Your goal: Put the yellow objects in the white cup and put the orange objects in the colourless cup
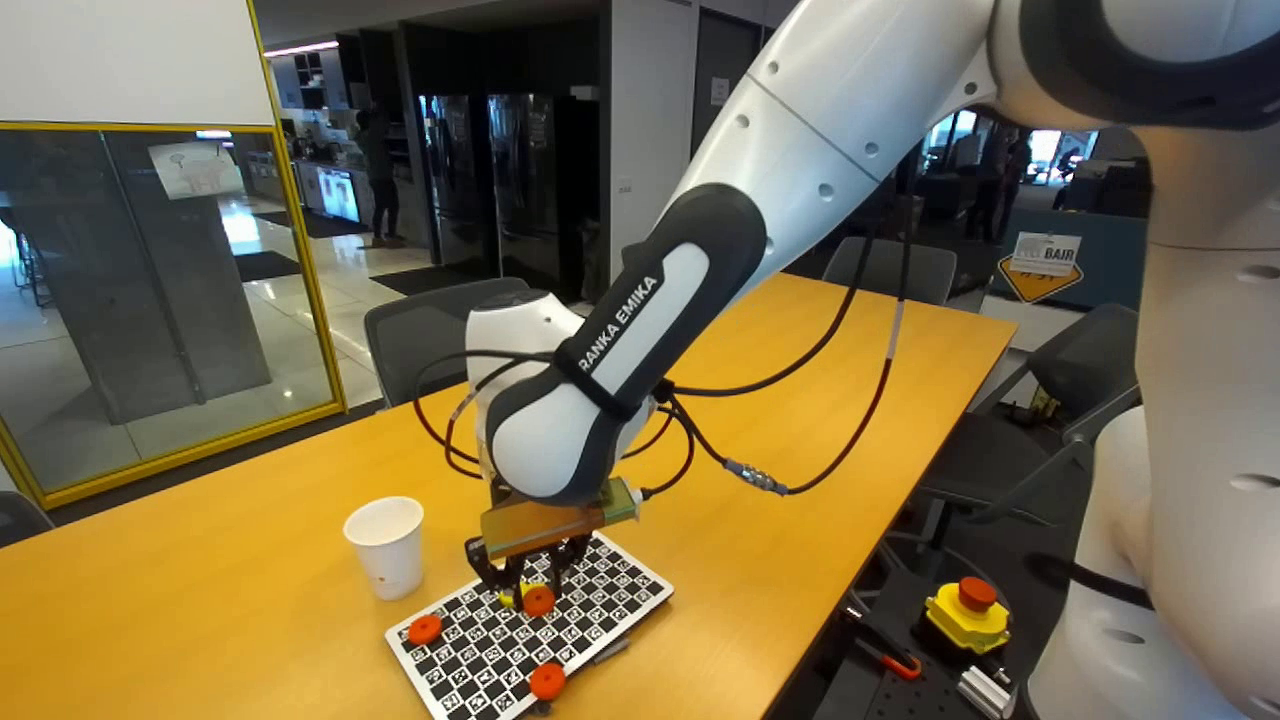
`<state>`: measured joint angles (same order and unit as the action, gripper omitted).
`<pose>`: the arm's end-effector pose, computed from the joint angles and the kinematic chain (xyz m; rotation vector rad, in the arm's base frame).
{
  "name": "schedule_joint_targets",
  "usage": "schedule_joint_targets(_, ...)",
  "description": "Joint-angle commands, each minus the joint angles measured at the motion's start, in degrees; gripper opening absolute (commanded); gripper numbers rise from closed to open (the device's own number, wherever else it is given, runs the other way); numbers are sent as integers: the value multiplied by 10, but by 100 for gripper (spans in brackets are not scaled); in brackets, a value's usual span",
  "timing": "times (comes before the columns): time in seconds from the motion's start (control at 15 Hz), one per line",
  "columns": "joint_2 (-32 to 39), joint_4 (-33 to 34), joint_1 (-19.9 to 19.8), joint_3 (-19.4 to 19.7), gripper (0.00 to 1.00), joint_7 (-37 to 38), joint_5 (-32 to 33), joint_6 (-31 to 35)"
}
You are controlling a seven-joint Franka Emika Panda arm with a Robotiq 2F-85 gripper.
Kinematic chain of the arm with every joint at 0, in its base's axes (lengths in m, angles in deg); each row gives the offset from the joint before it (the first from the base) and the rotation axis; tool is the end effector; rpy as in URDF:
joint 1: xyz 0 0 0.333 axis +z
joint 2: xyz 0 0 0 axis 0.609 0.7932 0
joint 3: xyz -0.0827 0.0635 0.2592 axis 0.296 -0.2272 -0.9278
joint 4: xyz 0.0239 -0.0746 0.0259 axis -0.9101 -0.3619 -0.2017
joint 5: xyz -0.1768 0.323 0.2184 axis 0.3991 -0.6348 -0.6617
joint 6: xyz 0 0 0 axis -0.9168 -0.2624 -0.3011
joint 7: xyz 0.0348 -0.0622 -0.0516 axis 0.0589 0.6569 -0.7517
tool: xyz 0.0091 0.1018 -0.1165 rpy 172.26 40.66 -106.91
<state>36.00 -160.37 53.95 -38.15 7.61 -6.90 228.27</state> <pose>0.4978 0.2029 0.1271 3.0856 -0.5722 -0.0406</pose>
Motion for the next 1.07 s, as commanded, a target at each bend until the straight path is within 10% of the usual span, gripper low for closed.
schedule_joint_targets(0.0,-58,25,-13,1,23,-7,5,-61)
schedule_joint_targets(1.0,61,259,-95,30,23,-167,-9,-149)
